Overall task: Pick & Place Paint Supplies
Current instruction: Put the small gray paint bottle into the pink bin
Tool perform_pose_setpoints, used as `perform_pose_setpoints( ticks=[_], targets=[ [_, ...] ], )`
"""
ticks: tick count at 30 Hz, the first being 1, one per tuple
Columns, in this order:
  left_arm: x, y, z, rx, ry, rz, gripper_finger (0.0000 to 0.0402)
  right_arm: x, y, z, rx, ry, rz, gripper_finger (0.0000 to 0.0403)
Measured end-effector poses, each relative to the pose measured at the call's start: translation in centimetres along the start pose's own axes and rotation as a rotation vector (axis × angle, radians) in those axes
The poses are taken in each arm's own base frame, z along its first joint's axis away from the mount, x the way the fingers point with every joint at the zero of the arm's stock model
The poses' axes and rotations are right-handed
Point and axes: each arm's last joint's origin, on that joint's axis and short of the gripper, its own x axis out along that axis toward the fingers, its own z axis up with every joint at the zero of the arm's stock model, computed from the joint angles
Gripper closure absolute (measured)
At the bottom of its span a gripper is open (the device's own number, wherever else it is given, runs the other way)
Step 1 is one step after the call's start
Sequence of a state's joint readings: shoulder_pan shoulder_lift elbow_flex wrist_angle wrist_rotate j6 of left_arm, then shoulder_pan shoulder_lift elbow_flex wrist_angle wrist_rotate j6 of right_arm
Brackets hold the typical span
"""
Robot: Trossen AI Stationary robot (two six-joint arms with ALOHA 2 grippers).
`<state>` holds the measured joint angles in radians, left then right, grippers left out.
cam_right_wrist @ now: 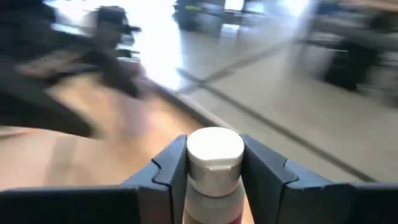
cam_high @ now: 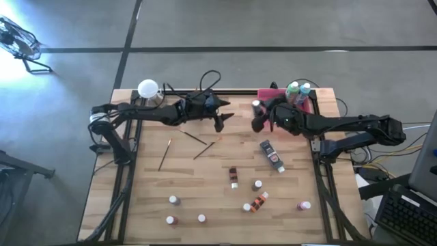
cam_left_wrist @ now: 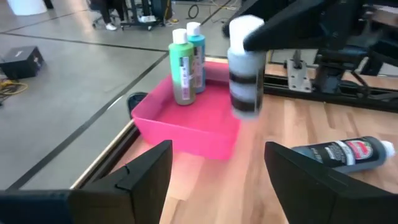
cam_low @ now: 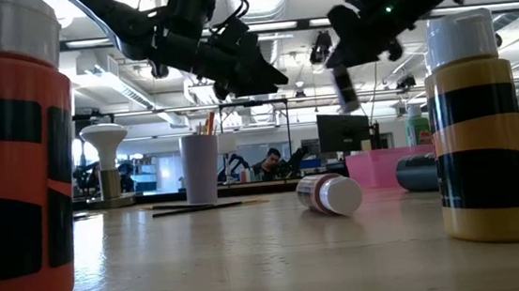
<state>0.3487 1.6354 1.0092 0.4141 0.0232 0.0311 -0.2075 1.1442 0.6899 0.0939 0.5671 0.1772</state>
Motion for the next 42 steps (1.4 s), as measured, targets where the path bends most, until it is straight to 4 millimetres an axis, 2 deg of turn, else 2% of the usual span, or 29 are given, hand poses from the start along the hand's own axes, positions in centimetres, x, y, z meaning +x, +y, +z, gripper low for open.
perform_pose_setpoints(
  ticks=[3, 8, 13, 20, 25, 31, 35, 42],
  targets=[
    [0.0, 0.1, 0.0, -0.002, -0.003, 0.007, 0.0142, -0.8, -1.1, -0.7, 0.025, -0.016, -0.17, 0.029],
    [0.0, 0.0, 0.0, -0.004, -0.003, 0.0, 0.0142, -2.4, -3.1, -3.2, 0.122, -0.066, -0.386, 0.0283],
    [0.0, 0.0, 0.0, -0.006, -0.004, 0.001, 0.0142, -3.9, -4.8, -5.8, 0.196, -0.111, -0.494, 0.029],
    [0.0, 0.0, 0.2, -0.007, -0.02, -0.002, 0.0142, -5.3, -6.5, -8.1, 0.247, -0.164, -0.587, 0.0283],
    [0.0, 0.0, 0.2, -0.009, -0.021, -0.003, 0.0142, -5.5, -7.4, -9.5, 0.284, -0.182, -0.645, 0.0287],
    [0.0, 0.0, 0.2, -0.01, -0.02, -0.004, 0.0142, -5.5, -8.1, -11.2, 0.313, -0.226, -0.796, 0.0285],
    [0.0, 0.0, 0.1, -0.009, -0.02, -0.004, 0.0142, -5.5, -8.3, -11.7, 0.283, -0.234, -0.86, 0.0278],
    [0.0, 0.0, 0.2, -0.009, -0.024, -0.004, 0.0142, -5.2, -8.7, -13.0, 0.284, -0.249, -0.935, 0.029]
  ],
)
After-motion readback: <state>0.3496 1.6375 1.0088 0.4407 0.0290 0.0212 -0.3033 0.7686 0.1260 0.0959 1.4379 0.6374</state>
